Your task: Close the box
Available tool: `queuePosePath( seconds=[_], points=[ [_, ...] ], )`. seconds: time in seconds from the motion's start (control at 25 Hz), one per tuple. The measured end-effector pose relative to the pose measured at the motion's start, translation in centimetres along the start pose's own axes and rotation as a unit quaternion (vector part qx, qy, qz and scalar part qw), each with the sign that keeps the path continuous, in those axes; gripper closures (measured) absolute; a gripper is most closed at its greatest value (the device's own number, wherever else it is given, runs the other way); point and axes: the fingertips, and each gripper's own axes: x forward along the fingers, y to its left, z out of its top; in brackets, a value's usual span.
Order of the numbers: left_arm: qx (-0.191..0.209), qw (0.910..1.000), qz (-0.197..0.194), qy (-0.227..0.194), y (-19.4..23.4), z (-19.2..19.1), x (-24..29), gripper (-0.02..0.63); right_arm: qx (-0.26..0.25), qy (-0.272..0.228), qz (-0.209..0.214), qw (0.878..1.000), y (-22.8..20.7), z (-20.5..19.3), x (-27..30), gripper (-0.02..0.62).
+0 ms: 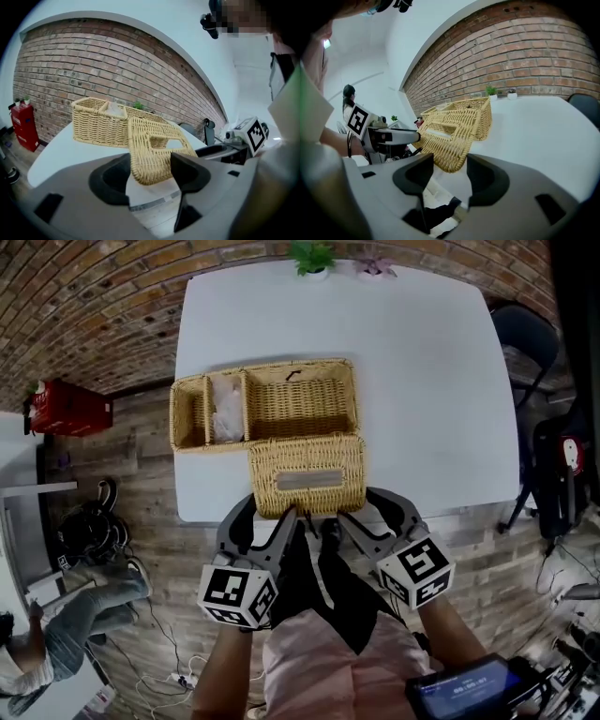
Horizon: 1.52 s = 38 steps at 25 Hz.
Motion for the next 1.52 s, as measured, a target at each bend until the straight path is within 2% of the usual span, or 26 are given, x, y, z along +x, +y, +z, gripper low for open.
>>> queuePosePath(
  seconds=[0.4, 0.72, 0.96, 1.16, 1.32, 1.52],
  points=[
    [-0.028, 0.9991, 0.004, -0.032, -1.1, 3.7, -2.9, 0.333, 0.061, -0.020, 0.040, 0.997, 1.2, 2.6, -2.6, 0.356],
    [-0.014, 0.9975, -0.016, -0.068, -3.6, 7.1, -3.8, 0.339, 0.084, -0.034, 0.061, 0.994, 1.3, 4.3, -3.6, 0.353],
    [-0.012, 0.9947, -0.013, -0.101, -4.1, 9.1, -4.7, 0.344, 0.106, -0.056, 0.076, 0.990, 1.6, 6.0, -4.3, 0.351],
    [0.001, 0.9927, -0.008, -0.121, -3.8, 11.4, -4.8, 0.345, 0.099, -0.075, 0.080, 0.989, 1.4, 7.8, -4.8, 0.351],
    [0.014, 0.9914, -0.009, -0.130, -3.9, 12.7, -4.3, 0.347, 0.080, -0.089, 0.066, 0.991, 0.7, 9.2, -5.0, 0.391],
    [0.039, 0.9898, -0.008, -0.137, -3.8, 14.3, -3.6, 0.347, 0.058, -0.097, 0.053, 0.992, 0.2, 10.6, -5.0, 0.396]
  ],
)
